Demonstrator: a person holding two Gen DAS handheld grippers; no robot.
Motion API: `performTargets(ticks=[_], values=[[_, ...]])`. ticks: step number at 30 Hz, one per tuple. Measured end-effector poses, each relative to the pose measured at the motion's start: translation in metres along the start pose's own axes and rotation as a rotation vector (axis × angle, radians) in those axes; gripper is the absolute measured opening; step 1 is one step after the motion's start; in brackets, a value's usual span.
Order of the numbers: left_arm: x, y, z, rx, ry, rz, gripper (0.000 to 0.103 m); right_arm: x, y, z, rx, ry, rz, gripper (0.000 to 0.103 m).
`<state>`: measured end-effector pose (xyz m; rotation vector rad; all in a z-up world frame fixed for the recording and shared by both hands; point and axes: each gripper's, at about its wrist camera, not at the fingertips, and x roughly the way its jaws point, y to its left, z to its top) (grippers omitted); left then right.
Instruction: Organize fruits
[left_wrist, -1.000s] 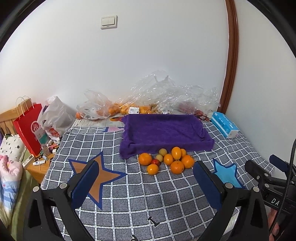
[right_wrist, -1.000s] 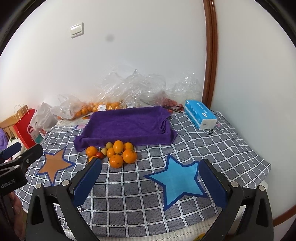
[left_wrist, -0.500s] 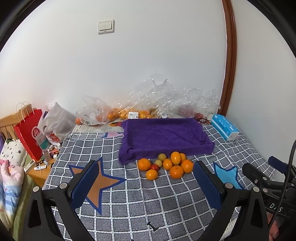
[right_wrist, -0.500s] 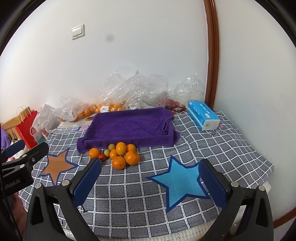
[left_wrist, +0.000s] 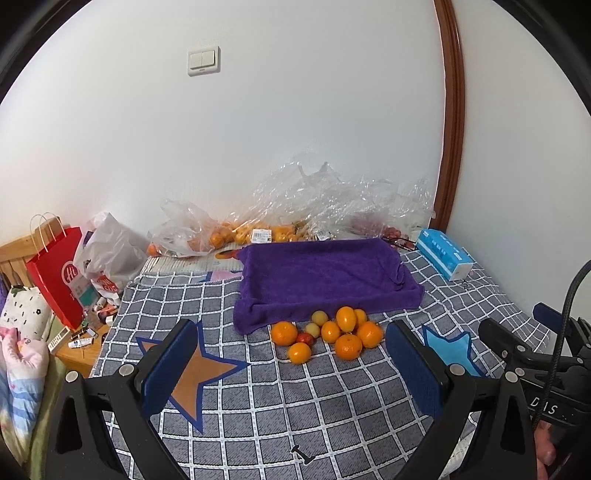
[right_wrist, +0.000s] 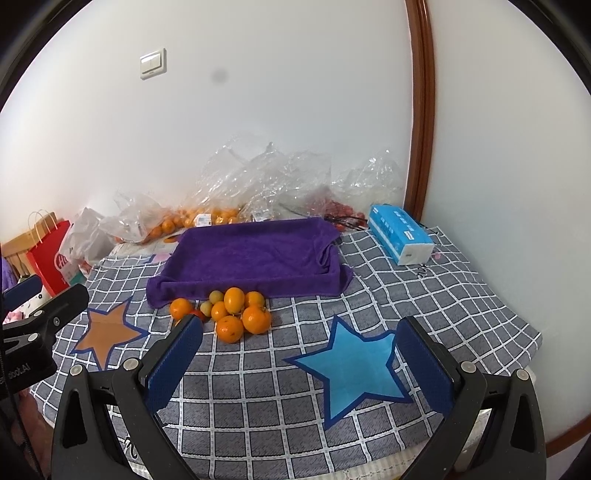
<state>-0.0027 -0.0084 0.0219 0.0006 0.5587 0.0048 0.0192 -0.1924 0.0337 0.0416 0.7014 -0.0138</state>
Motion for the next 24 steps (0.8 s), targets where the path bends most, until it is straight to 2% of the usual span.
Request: performTargets(ticks=[9, 15, 24], values=[[-0.002, 0.005, -0.004, -0.007, 0.003, 0.001, 0.102, 0.005, 0.002, -0.005, 0.008, -0.026, 0.008, 0.103], [0.002, 0.008, -0.004, -0.01, 0.003, 0.003, 0.102, 0.01, 0.007, -0.007, -0.018, -0.008, 0.01, 0.103], [0.02, 0.018, -0.002, -0.029, 0.01, -0.012, 0.102, 0.023, 0.013, 0.001, -0.051, -0.019, 0.034, 0.103]])
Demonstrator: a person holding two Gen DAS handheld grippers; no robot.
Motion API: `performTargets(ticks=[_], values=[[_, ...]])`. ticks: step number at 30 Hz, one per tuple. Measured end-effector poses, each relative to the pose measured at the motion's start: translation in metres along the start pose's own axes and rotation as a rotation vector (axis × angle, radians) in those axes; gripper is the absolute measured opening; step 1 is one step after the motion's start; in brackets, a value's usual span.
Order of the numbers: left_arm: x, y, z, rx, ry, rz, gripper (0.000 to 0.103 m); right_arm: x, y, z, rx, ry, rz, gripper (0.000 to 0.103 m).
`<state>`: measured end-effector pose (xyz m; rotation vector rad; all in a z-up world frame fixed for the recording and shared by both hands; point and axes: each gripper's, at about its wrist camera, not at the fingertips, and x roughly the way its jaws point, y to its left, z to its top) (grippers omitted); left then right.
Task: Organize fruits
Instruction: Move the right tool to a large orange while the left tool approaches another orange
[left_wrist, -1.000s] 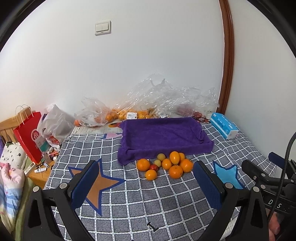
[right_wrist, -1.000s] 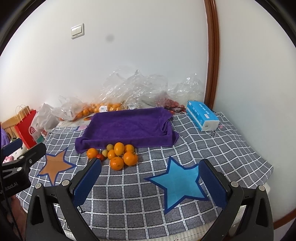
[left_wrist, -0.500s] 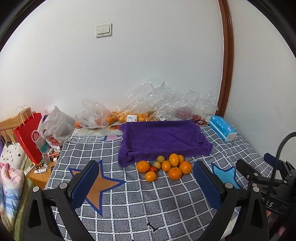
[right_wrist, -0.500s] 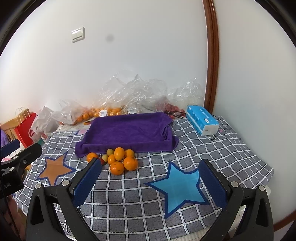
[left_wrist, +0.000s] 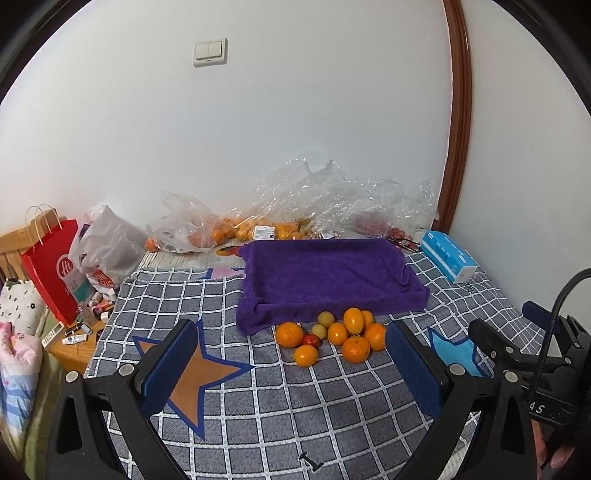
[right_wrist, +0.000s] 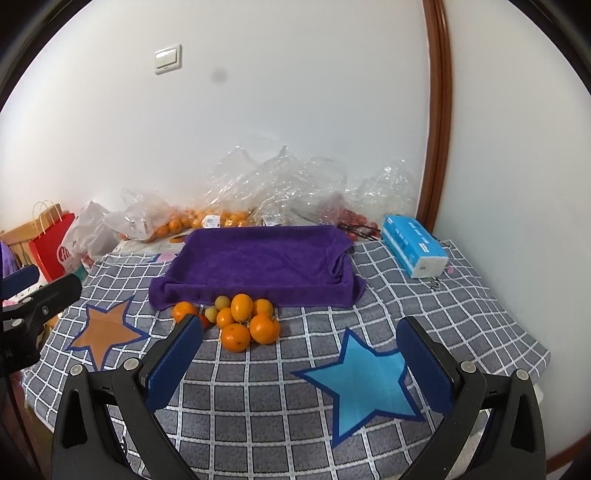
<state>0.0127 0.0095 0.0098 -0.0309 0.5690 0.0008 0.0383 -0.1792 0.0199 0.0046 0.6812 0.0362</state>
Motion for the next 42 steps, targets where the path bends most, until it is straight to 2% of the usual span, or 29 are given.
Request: performTargets(ticks=[4, 10, 18, 22, 26, 30, 33, 35, 37, 42], values=[[0.011, 0.005, 0.0, -0.011, -0.009, 0.005, 0.102, 0.016, 0.002, 0.004, -0.007, 0.007, 0.007, 0.103], [0.042, 0.015, -0.002, -0.025, 0.032, 0.021, 0.102, 0.047, 0.007, 0.003, -0.02, 0.058, 0.025, 0.103], [0.085, 0.027, -0.007, -0.027, 0.056, 0.044, 0.102, 0.082, 0.015, -0.005, -0.061, 0.05, 0.026, 0.102], [0.102, 0.034, -0.009, -0.032, 0.09, 0.003, 0.099, 0.1, 0.016, -0.006, -0.079, 0.049, 0.009, 0.101], [0.116, 0.039, -0.011, -0.025, 0.117, 0.019, 0.098, 0.116, 0.01, -0.008, -0.084, 0.073, 0.008, 0.099], [0.134, 0.047, -0.017, -0.049, 0.166, 0.005, 0.097, 0.135, 0.003, -0.014, -0.058, 0.137, 0.031, 0.092], [0.146, 0.052, -0.023, -0.065, 0.208, -0.011, 0.09, 0.148, -0.001, -0.023, -0.039, 0.185, 0.066, 0.079], [0.149, 0.055, -0.027, -0.077, 0.22, -0.018, 0.09, 0.155, -0.001, -0.029, -0.025, 0.208, 0.105, 0.067], [0.151, 0.058, -0.031, -0.079, 0.226, -0.016, 0.09, 0.161, 0.002, -0.032, -0.021, 0.227, 0.144, 0.063], [0.154, 0.061, -0.035, -0.082, 0.232, -0.014, 0.09, 0.174, 0.012, -0.035, -0.02, 0.245, 0.209, 0.061]])
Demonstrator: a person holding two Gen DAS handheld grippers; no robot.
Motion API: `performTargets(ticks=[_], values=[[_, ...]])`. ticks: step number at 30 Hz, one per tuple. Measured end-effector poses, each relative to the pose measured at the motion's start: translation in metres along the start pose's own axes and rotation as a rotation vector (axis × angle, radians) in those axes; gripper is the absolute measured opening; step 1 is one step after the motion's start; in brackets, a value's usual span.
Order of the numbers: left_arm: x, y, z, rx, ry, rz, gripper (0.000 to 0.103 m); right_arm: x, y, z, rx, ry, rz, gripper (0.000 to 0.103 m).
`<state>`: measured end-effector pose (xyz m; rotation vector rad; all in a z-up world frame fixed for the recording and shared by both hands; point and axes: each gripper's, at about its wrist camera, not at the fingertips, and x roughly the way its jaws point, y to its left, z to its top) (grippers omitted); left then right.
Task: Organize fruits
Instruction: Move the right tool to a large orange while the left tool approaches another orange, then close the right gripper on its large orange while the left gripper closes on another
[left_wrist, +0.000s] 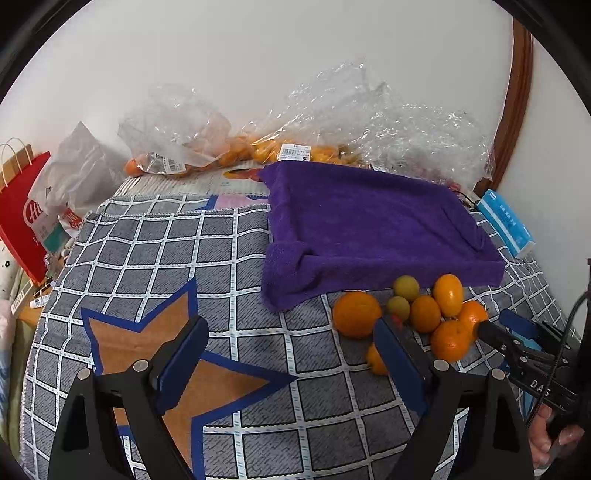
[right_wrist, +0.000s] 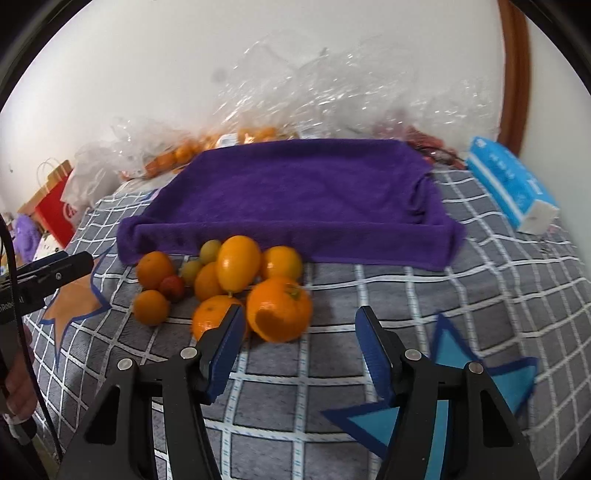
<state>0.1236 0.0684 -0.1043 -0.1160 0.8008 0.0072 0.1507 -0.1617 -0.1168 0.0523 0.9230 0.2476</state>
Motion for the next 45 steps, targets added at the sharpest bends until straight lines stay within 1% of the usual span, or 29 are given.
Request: performTargets(ticks=[3, 5, 7, 9, 10, 11, 14, 15, 17, 20, 22, 23, 24, 26, 28, 30, 34, 37, 38, 39, 41, 42, 45], values=[[0.004, 0.004, -0.001, -0.016, 0.008, -0.028, 0.09, 0.013, -0.002, 0.002, 0.031, 0.028, 0.016, 0.057], [0.007, 0.005, -0.001, -0.024, 0.012, -0.044, 0.09, 0.018, -0.005, 0.004, 0.066, 0.033, 0.049, 0.056], [0.009, 0.003, -0.002, -0.027, 0.016, -0.072, 0.09, 0.023, -0.006, 0.006, 0.073, 0.042, 0.066, 0.056], [0.014, 0.0, -0.002, -0.033, 0.026, -0.105, 0.09, 0.026, -0.004, 0.007, 0.056, 0.055, 0.072, 0.049], [0.017, -0.002, -0.002, -0.032, 0.035, -0.115, 0.09, 0.028, -0.004, 0.007, 0.05, 0.065, 0.08, 0.043], [0.02, -0.005, -0.002, -0.027, 0.041, -0.115, 0.089, 0.028, -0.004, 0.006, 0.046, 0.067, 0.082, 0.043], [0.029, -0.014, -0.001, -0.011, 0.063, -0.101, 0.08, 0.023, -0.005, 0.005, 0.036, 0.059, 0.065, 0.043], [0.032, -0.015, 0.001, -0.012, 0.071, -0.104, 0.078, 0.02, -0.008, 0.005, 0.04, 0.05, 0.059, 0.043], [0.039, -0.019, 0.003, -0.018, 0.089, -0.122, 0.077, 0.012, -0.017, 0.004, 0.053, 0.034, 0.041, 0.043], [0.048, -0.026, 0.006, -0.015, 0.1, -0.125, 0.077, 0.003, -0.028, 0.002, 0.053, 0.013, -0.024, 0.043], [0.053, -0.03, 0.008, -0.014, 0.105, -0.126, 0.077, 0.002, -0.032, -0.001, 0.048, 0.02, -0.038, 0.043], [0.056, -0.032, 0.008, -0.018, 0.11, -0.127, 0.074, 0.003, -0.034, -0.002, 0.046, 0.027, -0.039, 0.043], [0.059, -0.033, 0.008, -0.022, 0.116, -0.13, 0.069, 0.004, -0.035, -0.004, 0.046, 0.033, -0.039, 0.043], [0.065, -0.034, 0.008, -0.032, 0.13, -0.141, 0.062, 0.007, -0.035, -0.007, 0.043, 0.04, -0.04, 0.043], [0.07, -0.033, 0.008, -0.046, 0.132, -0.152, 0.059, 0.008, -0.034, -0.009, 0.036, 0.023, -0.047, 0.043], [0.072, -0.031, 0.008, -0.067, 0.137, -0.172, 0.039, 0.01, -0.033, -0.01, 0.033, 0.018, -0.049, 0.044], [0.073, -0.025, 0.009, -0.086, 0.148, -0.206, 0.039, 0.019, -0.034, -0.012, 0.038, 0.05, -0.047, 0.044], [0.065, -0.021, 0.009, -0.086, 0.151, -0.203, 0.039, 0.019, -0.033, -0.011, 0.035, 0.045, -0.045, 0.045], [0.061, -0.019, 0.008, -0.079, 0.147, -0.186, 0.039, 0.02, -0.033, -0.012, 0.031, 0.049, -0.048, 0.046], [0.058, -0.018, 0.008, -0.065, 0.146, -0.156, 0.039, 0.02, -0.032, -0.012, 0.023, 0.05, -0.053, 0.047], [0.054, -0.017, 0.005, -0.022, 0.149, -0.082, 0.039, 0.02, -0.032, -0.012, 0.019, 0.048, -0.064, 0.057], [0.055, -0.016, 0.004, -0.008, 0.153, -0.065, 0.039, 0.02, -0.032, -0.013, 0.021, 0.049, -0.076, 0.058], [0.059, -0.012, -0.001, 0.0, 0.162, -0.068, 0.04, 0.021, -0.033, -0.012, 0.029, 0.05, -0.084, 0.058]])
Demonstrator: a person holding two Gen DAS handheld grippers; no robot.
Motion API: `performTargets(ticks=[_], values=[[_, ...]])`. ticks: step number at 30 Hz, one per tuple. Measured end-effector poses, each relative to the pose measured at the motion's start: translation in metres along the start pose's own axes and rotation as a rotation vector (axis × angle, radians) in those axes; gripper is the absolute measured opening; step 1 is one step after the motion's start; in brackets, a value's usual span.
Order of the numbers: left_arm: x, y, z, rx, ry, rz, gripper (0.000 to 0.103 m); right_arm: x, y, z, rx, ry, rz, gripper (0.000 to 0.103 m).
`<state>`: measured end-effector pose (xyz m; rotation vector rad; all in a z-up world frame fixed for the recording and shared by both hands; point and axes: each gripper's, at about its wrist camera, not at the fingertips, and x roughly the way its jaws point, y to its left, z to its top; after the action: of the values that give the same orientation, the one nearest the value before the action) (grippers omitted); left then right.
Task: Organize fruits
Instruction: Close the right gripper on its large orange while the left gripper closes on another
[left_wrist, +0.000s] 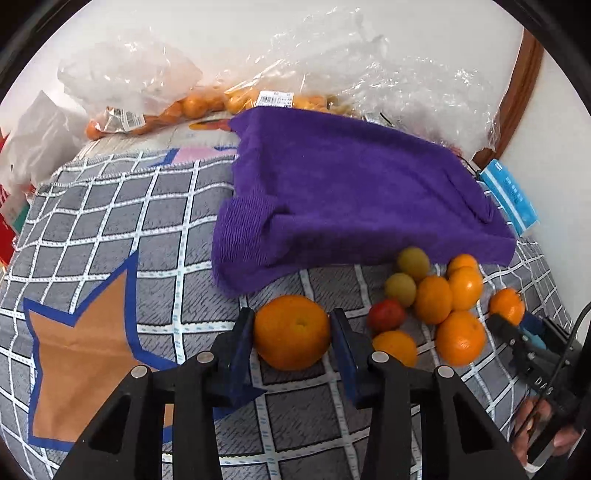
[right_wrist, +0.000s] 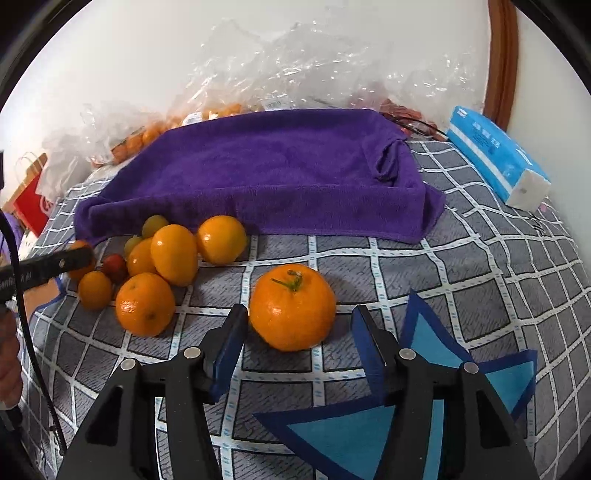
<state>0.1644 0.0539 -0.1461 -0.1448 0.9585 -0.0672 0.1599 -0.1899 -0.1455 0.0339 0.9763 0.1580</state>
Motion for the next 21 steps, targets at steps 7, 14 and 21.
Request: performTargets(ticks=[7, 14, 21], values=[[0.001, -0.003, -0.008, 0.022, -0.05, -0.022, 0.058, 0.002, 0.002, 0.001, -0.009, 0.011, 0.001, 0.066], [-0.001, 0.002, -0.011, -0.01, -0.09, -0.007, 0.06, 0.003, 0.006, 0.0, -0.038, 0.018, -0.007, 0.067], [0.001, -0.003, -0.012, 0.014, -0.085, 0.051, 0.052, 0.0, -0.003, 0.0, 0.015, 0.005, 0.028, 0.067]])
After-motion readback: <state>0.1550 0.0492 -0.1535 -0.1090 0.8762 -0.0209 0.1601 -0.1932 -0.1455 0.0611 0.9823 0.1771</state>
